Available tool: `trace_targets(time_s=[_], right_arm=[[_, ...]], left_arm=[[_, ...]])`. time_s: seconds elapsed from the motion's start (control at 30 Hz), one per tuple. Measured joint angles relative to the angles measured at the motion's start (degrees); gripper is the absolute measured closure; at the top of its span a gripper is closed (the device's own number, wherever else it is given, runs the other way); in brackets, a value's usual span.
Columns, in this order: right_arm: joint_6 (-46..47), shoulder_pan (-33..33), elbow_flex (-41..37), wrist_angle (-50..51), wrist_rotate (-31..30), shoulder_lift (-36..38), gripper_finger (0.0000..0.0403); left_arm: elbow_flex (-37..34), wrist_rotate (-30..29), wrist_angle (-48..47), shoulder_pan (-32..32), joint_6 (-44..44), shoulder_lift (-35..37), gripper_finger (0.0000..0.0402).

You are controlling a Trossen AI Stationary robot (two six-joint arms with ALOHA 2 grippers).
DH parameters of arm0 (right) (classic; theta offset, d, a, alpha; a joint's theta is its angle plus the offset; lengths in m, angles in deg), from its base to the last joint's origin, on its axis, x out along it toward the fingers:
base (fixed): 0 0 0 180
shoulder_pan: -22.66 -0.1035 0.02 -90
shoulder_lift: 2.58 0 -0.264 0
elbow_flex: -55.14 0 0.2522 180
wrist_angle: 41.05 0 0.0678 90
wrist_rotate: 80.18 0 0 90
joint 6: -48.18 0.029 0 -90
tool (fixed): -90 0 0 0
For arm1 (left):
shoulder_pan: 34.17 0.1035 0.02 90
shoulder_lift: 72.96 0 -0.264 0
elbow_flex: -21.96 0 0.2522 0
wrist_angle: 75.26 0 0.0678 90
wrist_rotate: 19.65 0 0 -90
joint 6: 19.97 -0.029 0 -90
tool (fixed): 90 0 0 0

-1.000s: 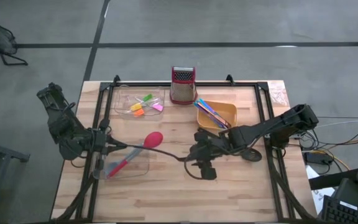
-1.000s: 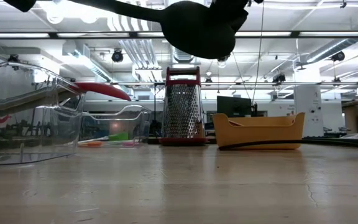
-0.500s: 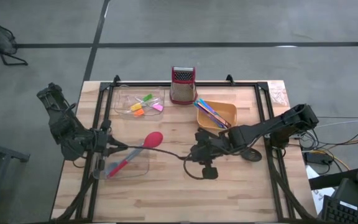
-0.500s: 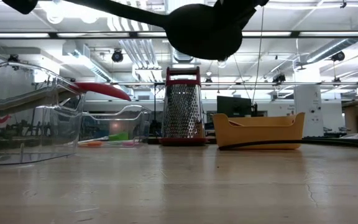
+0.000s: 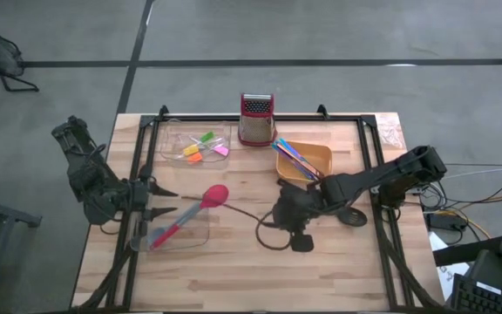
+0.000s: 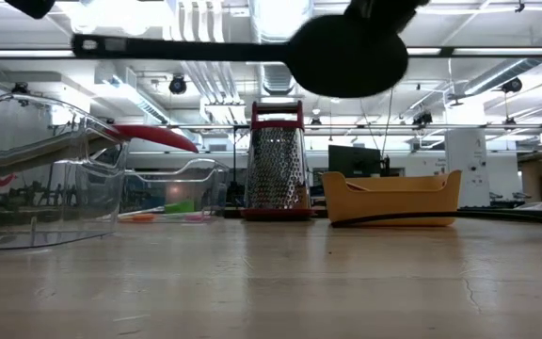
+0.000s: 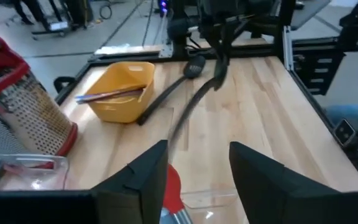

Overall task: Pick & Place Kitchen Items
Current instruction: Put the top black spoon into the bottom transparent bin

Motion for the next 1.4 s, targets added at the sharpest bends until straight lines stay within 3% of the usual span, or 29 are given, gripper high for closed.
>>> trace_targets(time_s=[0.17,0.5,0.67,0.9,1.1,1.27,1.4], right_arm=[[0.0,2.0,1.2,-4.2,7.9,-0.1,0.0392],[4.7,7.2,2.2,-4.6,15.0,-0.1,0.0392],[5.5,7.6,3.3,-7.8,20.6,-4.1,0.0392],[4.1,8.1,11.3,-8.0,24.7,-11.7,0.0391],[4.5,9.9,20.9,2.5,27.6,-18.9,0.0390],[4.6,10.6,29.7,4.0,37.1,-26.6,0.0390],[1.3,10.6,38.5,10.0,40.6,-32.8,0.0390]], left_arm=[[-0.1,-1.3,0.8,0.0,-0.4,-0.4,0.0221],[0.2,-1.2,10.8,0.0,-6.3,-0.5,0.0220],[0.2,-1.1,12.0,0.0,-6.9,-0.7,0.0220],[0.2,0.3,12.2,0.0,-5.8,-1.3,0.0220],[0.0,5.3,12.2,0.0,-4.8,-1.7,0.0221],[-0.3,5.6,12.0,0.0,-4.8,-2.2,0.0220],[-0.3,5.7,11.6,0.0,-4.5,-2.9,0.0220]])
